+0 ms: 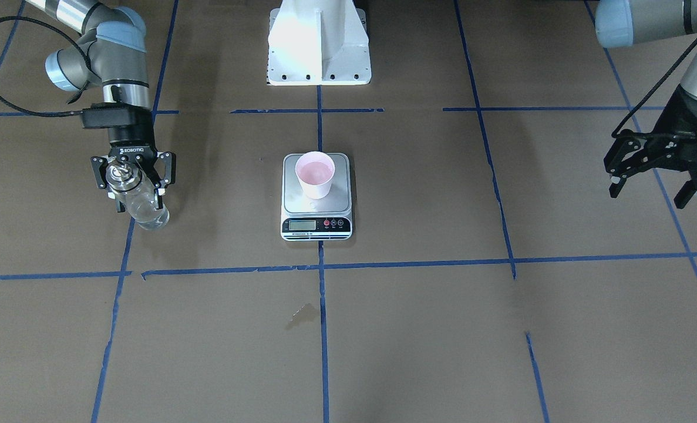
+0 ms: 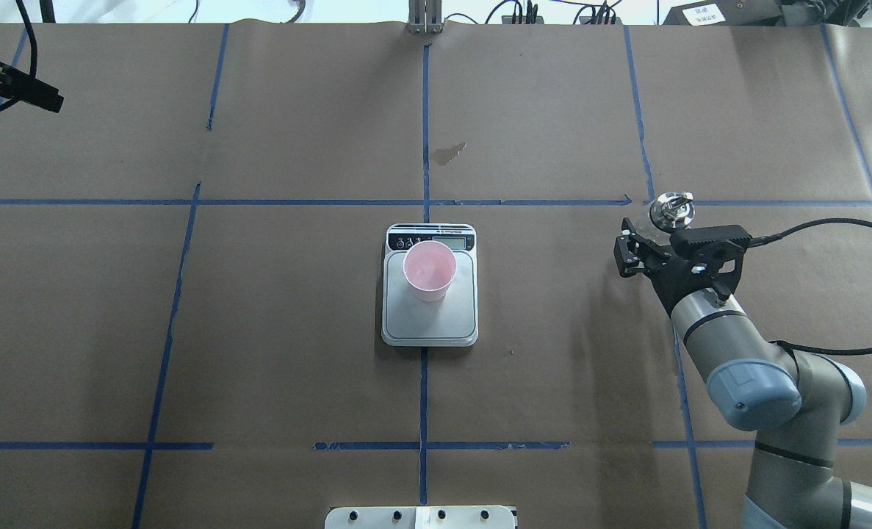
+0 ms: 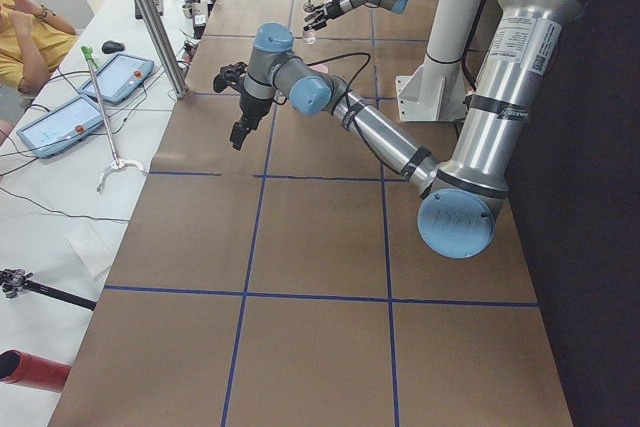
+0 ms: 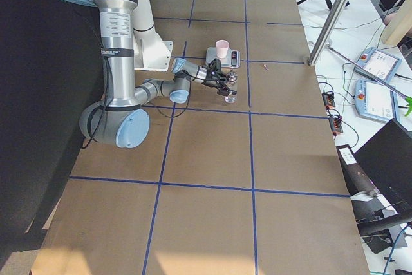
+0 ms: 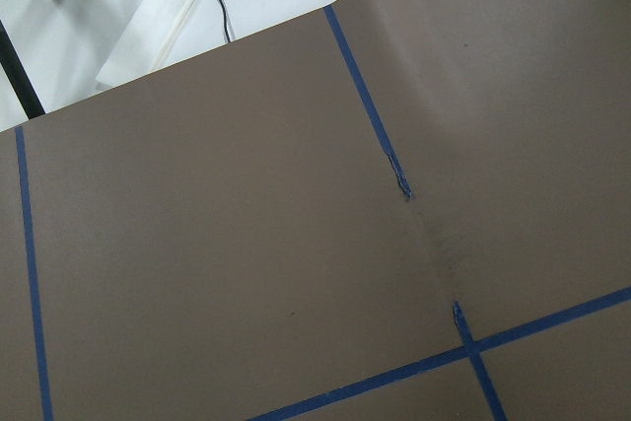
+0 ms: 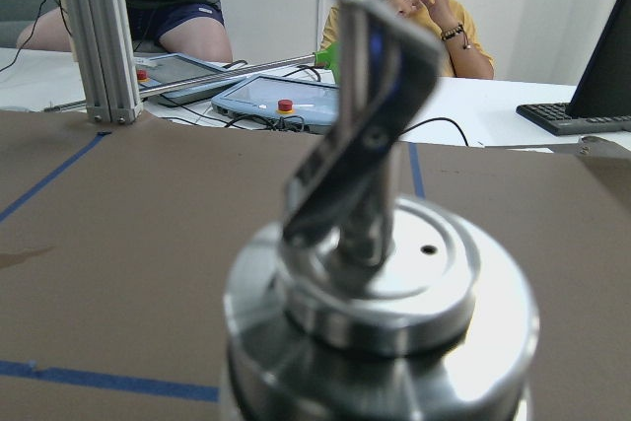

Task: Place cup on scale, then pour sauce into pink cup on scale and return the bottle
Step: 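Lift the glass bottle upright with the right gripper, then carry the bottle with the right gripper over the pink cup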

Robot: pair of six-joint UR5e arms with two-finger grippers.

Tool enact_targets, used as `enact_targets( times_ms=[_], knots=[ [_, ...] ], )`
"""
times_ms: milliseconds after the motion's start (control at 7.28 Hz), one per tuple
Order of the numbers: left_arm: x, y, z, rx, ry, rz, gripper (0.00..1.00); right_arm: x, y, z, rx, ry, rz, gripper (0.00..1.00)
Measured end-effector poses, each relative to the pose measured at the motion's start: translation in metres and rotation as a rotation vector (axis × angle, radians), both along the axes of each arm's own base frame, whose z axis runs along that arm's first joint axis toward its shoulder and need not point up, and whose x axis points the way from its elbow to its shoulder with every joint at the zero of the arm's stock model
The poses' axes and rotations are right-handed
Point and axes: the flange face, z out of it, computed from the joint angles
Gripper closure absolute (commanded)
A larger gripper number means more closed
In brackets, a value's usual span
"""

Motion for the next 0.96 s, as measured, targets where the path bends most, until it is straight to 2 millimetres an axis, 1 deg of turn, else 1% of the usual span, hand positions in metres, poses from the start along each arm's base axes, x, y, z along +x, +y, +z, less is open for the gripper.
enact_targets(
  times_ms=[275,412,550,825,962],
  knots=[
    [0.001,-0.001,0.002,-0.005,-0.001,0.0,0.05,-0.023,-0.008,-0.045,0.01,0.156,-0.019,1.0],
    [0.001,-0.001,0.003,-0.007,-0.001,0.001,0.05,-0.032,-0.007,-0.068,0.022,0.232,-0.017,1.0],
    [0.001,-0.001,0.004,-0.009,-0.002,0.0,0.05,-0.044,-0.002,-0.086,0.034,0.309,-0.002,1.0],
    [0.002,-0.002,0.005,-0.013,-0.002,0.0,0.05,-0.071,0.01,-0.114,0.041,0.429,-0.008,1.0],
    [0.002,-0.002,0.006,-0.015,-0.003,0.001,0.05,-0.087,0.016,-0.134,0.034,0.492,-0.024,1.0]
  ],
)
